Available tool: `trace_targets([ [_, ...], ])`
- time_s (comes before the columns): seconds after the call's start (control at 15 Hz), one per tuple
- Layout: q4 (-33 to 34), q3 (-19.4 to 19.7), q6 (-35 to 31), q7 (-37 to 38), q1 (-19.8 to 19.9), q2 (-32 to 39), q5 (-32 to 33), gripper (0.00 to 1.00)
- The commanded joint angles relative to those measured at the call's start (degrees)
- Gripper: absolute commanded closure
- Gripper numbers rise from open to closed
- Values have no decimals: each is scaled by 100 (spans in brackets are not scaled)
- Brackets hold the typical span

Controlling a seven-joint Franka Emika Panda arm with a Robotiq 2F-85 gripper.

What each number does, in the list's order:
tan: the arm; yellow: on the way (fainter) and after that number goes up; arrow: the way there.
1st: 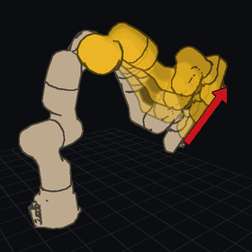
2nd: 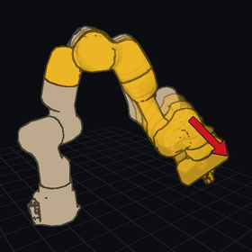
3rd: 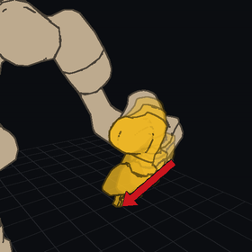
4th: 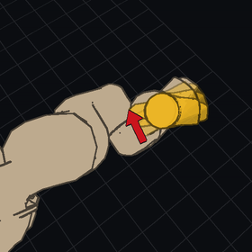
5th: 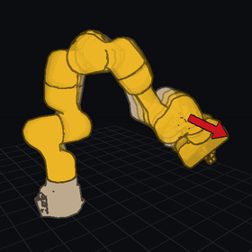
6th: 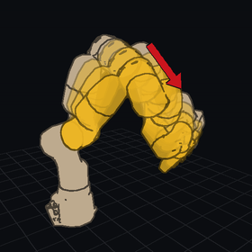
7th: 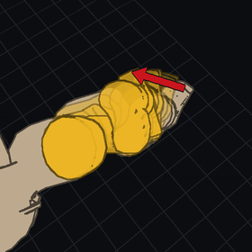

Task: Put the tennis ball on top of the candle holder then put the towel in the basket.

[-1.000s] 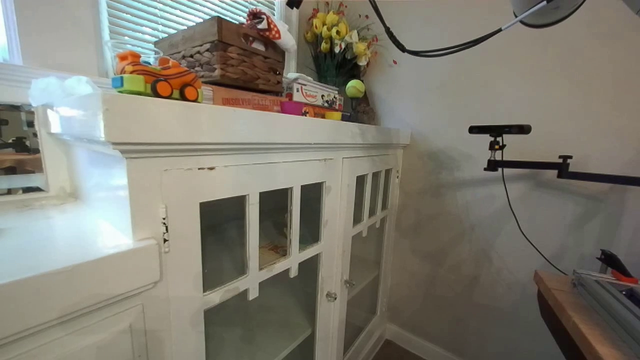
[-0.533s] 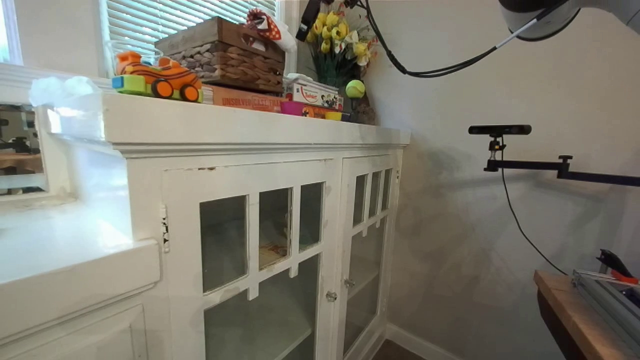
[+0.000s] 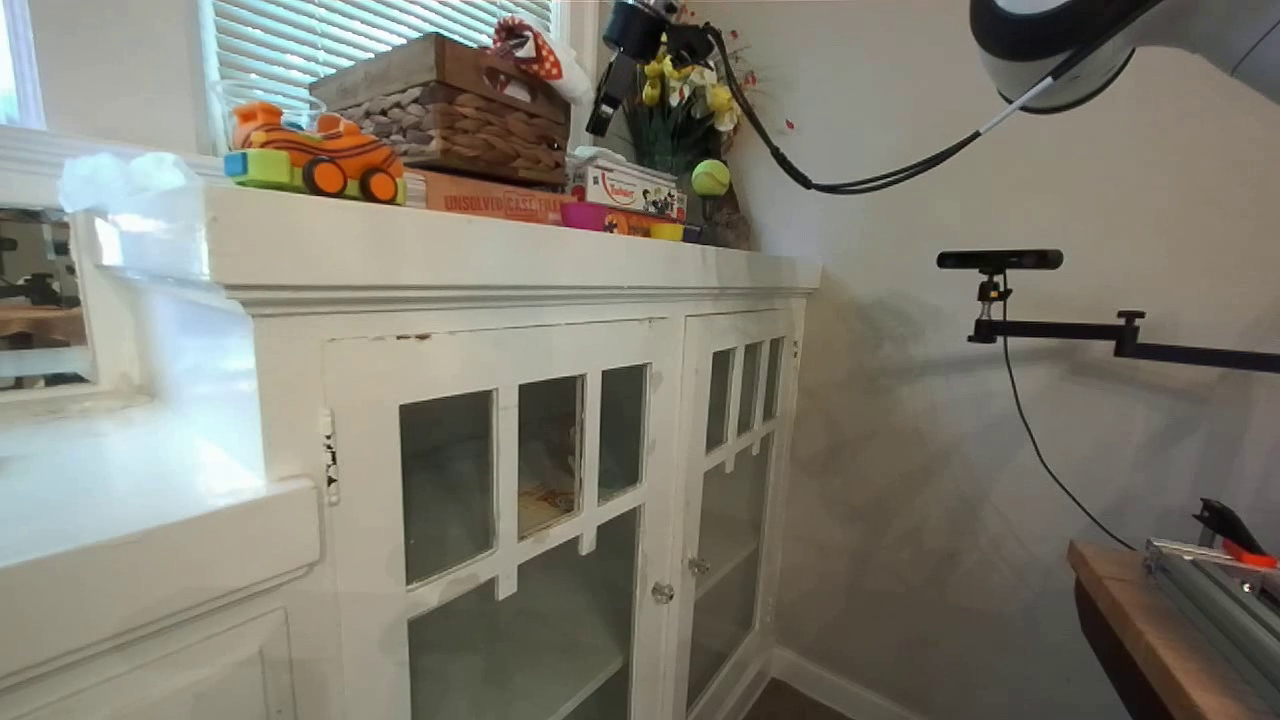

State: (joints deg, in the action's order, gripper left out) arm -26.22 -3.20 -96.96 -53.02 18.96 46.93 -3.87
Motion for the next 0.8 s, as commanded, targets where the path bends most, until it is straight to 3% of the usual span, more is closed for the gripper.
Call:
trace_targets([
  [0.0,255,-191,241,-537,175,206,-306,0],
  [0.07,262,-215,277,-623,206,229,-351,0],
  [0.2,276,-243,324,-769,254,261,-409,28],
  [0.73,33,-305,237,-1013,350,103,-558,84],
])
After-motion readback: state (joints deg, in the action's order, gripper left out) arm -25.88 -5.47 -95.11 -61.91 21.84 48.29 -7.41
